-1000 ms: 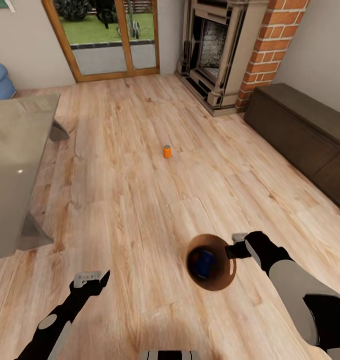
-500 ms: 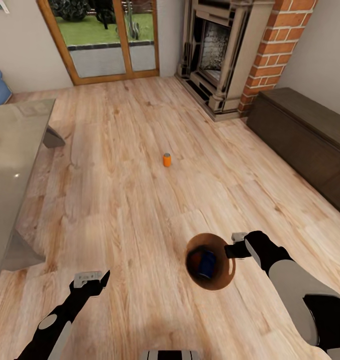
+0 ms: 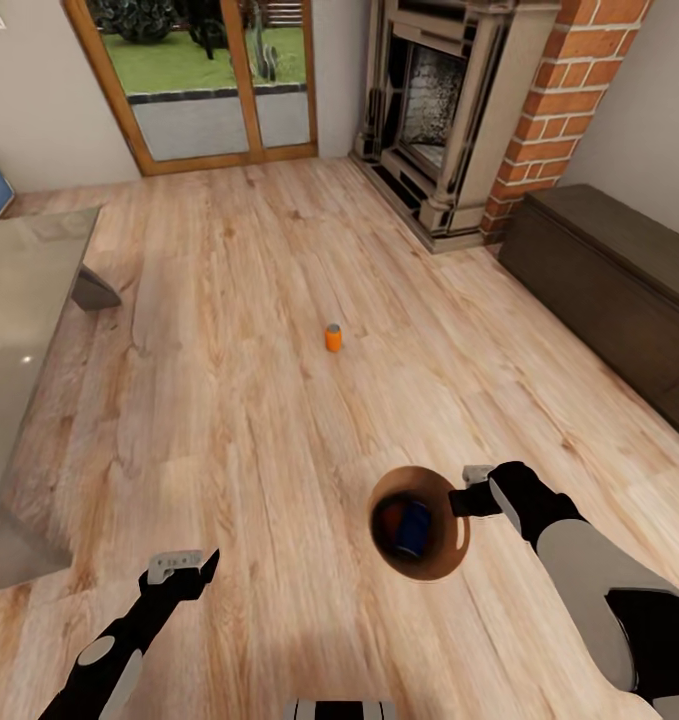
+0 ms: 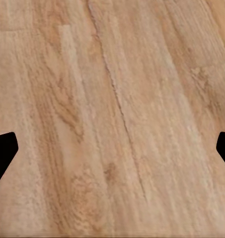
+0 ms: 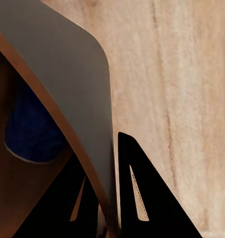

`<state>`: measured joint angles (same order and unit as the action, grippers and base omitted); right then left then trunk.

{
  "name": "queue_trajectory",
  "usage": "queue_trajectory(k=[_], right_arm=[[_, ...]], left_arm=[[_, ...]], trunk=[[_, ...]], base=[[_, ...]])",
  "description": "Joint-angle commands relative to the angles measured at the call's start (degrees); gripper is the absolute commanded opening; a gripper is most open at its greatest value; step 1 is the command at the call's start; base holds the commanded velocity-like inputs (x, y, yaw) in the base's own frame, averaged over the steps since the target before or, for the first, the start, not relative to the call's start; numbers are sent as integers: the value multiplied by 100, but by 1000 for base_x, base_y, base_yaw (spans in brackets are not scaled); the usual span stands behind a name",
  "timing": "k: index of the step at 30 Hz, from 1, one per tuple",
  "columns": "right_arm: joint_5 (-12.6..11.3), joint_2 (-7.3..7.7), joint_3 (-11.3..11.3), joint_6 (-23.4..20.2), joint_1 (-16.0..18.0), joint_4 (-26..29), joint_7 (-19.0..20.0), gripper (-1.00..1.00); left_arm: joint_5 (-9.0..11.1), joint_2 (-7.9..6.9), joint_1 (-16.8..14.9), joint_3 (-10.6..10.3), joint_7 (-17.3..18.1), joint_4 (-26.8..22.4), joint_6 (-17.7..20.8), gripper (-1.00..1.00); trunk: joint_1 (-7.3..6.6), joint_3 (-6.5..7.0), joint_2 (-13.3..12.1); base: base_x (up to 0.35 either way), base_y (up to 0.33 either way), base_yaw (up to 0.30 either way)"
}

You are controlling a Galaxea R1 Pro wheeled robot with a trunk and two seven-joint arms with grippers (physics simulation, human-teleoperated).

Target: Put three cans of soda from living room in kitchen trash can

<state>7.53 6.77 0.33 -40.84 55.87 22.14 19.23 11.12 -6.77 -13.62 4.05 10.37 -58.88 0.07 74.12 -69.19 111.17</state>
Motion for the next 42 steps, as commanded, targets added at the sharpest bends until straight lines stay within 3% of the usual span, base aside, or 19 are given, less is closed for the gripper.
queue_trajectory(k=[1,35,42], right_arm=[[-117,1,-15,-20,1,0,20,-100],[-121,-6,-17,-12,2,0,20,-100],[308,-15,40,89,79,-105,1,-100]], left_arm=[[2,0,0,0,0,18,-2,100],[5,0,0,-1,0,78,-7,100],[-127,5,-70,-58,-172,303,-232,100]], trunk=[[0,1,0],[0,1,0],[0,0,1]], base=[[328,0,0],[328,0,0],[9,0,0]])
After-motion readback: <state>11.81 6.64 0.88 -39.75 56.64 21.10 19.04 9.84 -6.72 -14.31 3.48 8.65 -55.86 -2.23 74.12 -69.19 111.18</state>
